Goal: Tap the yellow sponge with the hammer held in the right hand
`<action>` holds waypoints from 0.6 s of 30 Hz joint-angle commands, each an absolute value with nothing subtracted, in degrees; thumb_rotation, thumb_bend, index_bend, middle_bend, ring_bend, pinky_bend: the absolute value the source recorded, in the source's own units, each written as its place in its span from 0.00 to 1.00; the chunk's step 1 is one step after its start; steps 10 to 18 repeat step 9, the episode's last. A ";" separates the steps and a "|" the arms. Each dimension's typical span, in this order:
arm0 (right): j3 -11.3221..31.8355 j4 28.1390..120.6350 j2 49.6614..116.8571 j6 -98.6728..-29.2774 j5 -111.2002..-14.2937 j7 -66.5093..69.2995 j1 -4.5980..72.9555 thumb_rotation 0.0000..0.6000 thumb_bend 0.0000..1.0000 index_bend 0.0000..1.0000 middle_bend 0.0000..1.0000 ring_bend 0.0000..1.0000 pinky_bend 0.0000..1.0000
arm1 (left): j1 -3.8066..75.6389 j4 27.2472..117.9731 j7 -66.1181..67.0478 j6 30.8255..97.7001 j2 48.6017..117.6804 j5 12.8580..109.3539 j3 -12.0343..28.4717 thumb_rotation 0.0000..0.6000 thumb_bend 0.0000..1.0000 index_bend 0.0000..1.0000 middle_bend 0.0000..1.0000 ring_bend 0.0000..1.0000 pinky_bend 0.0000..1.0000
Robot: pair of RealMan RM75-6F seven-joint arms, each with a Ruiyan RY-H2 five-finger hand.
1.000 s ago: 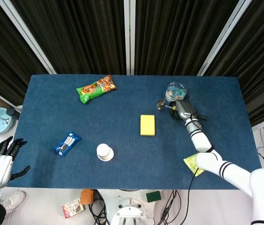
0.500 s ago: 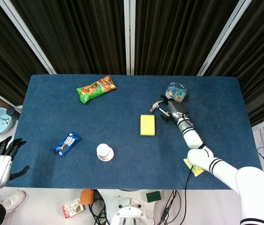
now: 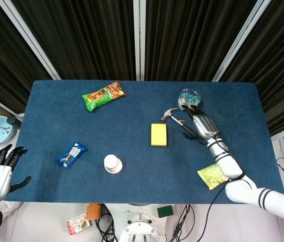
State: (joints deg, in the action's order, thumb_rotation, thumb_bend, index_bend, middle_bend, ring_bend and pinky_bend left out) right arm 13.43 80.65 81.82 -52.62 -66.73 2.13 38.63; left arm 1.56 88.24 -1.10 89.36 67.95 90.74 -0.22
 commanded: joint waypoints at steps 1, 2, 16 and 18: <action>6.13 95.00 68.20 -75.80 -76.44 -8.61 23.16 1.00 0.28 0.02 0.15 0.03 0.17 | 1.70 88.27 -0.73 89.46 68.06 90.73 0.02 1.00 0.15 0.19 0.17 0.05 0.11; 5.22 95.95 67.19 -78.19 -77.52 -8.71 21.35 1.00 0.28 0.02 0.14 0.03 0.17 | 1.75 88.31 -0.58 89.46 68.11 90.67 0.11 1.00 0.15 0.19 0.17 0.05 0.11; -0.87 95.09 64.37 -90.39 -83.19 -1.24 9.57 1.00 0.28 0.01 0.10 0.00 0.12 | 2.13 88.46 0.71 89.34 68.46 90.47 0.56 1.00 0.14 0.19 0.17 0.05 0.11; -0.87 95.09 64.37 -90.39 -83.19 -1.24 9.57 1.00 0.28 0.01 0.10 0.00 0.12 | 2.13 88.46 0.71 89.34 68.46 90.47 0.56 1.00 0.14 0.19 0.17 0.05 0.11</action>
